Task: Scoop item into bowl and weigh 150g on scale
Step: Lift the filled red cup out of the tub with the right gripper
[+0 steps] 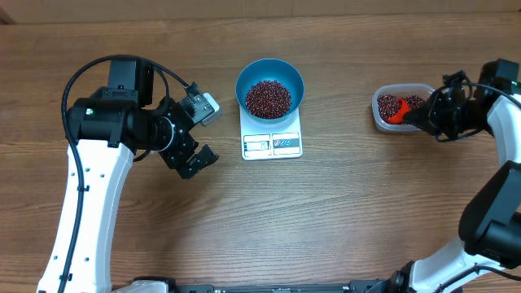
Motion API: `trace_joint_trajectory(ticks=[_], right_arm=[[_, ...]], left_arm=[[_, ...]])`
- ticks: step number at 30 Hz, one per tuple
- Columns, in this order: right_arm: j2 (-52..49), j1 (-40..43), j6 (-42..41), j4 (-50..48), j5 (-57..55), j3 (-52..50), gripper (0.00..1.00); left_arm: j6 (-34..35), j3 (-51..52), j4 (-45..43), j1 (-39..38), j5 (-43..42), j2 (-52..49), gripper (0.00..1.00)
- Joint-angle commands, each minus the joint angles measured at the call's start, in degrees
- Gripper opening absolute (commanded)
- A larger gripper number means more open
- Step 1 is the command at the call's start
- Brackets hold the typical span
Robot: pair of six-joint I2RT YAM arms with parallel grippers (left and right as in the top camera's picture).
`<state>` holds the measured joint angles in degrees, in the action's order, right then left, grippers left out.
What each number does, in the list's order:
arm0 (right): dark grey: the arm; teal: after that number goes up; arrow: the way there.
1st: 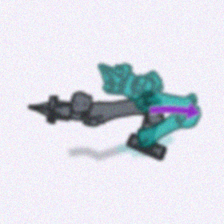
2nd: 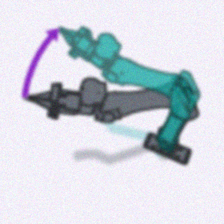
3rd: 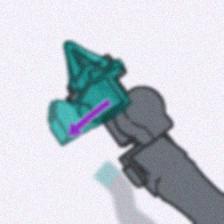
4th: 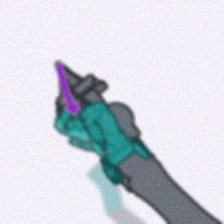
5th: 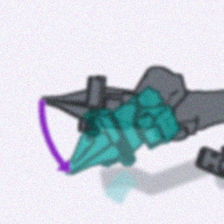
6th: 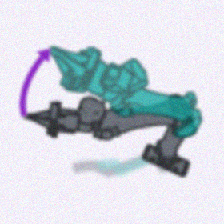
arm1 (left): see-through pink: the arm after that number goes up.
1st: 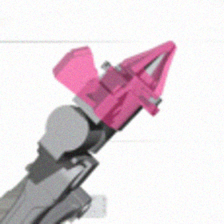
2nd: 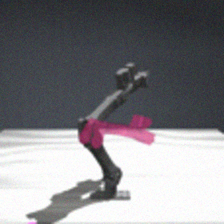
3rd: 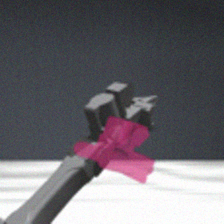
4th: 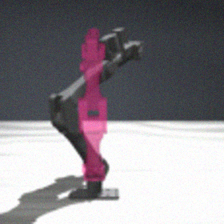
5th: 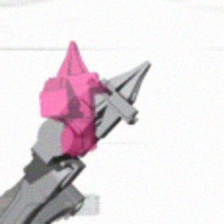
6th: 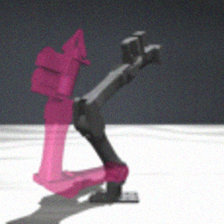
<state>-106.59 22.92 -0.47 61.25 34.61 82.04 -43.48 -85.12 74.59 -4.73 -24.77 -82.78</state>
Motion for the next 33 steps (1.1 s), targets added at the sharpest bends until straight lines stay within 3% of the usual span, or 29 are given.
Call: trace_joint_trajectory(ticks=[1,33], right_arm=[[-0.3,1.8,2.8,-0.3,4.0,-1.3,0.04],[-0.3,13.2,14.3,7.3,23.6,-1.4,0.04]], left_arm=[[0.4,-1.1,0.0,0.2,-0.1,0.7,1.0],[0.4,-1.1,0.0,0.2,-0.1,0.7,1.0]])
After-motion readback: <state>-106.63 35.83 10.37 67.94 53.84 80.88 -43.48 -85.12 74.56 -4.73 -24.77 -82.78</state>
